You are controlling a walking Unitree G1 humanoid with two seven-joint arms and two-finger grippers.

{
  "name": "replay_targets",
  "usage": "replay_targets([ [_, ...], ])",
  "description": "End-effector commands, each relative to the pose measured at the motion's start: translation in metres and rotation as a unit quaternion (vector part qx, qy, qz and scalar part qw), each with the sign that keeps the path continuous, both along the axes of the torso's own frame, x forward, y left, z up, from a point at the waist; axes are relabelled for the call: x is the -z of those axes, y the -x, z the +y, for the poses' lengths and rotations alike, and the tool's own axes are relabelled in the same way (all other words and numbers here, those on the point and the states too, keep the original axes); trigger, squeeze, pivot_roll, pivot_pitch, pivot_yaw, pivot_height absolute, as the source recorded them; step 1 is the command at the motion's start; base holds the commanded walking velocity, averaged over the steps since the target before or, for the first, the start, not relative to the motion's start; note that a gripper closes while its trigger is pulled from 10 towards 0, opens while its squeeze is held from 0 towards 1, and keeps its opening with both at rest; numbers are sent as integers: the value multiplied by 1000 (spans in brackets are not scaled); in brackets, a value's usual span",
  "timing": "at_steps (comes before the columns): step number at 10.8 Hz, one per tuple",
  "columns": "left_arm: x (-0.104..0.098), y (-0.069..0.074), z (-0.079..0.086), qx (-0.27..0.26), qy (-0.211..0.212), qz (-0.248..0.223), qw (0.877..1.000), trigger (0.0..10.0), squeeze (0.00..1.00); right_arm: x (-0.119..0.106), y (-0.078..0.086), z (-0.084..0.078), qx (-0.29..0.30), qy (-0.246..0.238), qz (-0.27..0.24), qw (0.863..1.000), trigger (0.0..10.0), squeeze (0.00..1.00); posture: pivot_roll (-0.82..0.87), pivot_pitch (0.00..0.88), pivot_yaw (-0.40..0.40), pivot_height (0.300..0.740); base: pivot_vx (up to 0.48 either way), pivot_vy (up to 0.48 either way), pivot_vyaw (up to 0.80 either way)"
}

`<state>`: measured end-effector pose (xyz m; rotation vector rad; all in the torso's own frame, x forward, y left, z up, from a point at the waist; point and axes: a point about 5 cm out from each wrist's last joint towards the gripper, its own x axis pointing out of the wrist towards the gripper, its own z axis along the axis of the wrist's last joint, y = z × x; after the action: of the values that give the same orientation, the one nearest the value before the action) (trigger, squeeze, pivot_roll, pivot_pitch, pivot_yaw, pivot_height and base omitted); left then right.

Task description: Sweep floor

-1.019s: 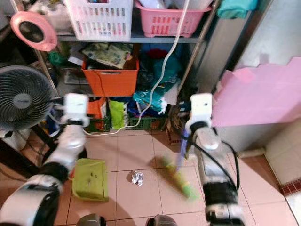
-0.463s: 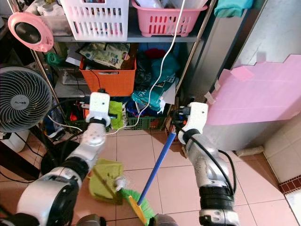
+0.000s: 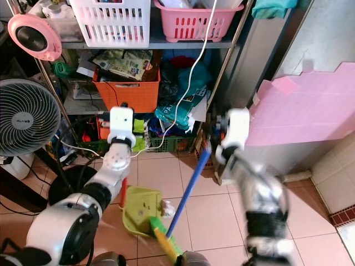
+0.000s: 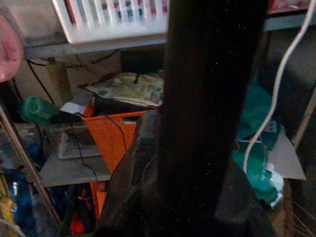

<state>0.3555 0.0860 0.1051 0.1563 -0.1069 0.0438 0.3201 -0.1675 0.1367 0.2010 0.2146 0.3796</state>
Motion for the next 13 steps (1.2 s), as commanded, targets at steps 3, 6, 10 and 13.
replay_targets([
  [3, -10, -2, 0, -20, -12, -33, 999, 10000, 0, -41, 2, 8, -177, -41, -70, 981, 10000, 0, -191, 39, -27, 740, 0, 0, 0],
  [6, -6, 0, -1, -12, 0, -29, 1000, 10000, 0, -77, -6, 1, -200, -141, -100, 965, 10000, 0, -188, 39, -29, 740, 0, 0, 0],
  [10, -5, 2, 0, -17, -12, -38, 999, 10000, 0, -96, -43, -23, -2, -42, -193, 980, 10000, 0, -169, 36, -25, 740, 0, 0, 0],
  [13, -5, 3, -7, 5, 17, -36, 999, 10000, 0, -108, -51, -37, 130, 57, -241, 960, 10000, 0, -163, 48, -27, 740, 0, 0, 0],
])
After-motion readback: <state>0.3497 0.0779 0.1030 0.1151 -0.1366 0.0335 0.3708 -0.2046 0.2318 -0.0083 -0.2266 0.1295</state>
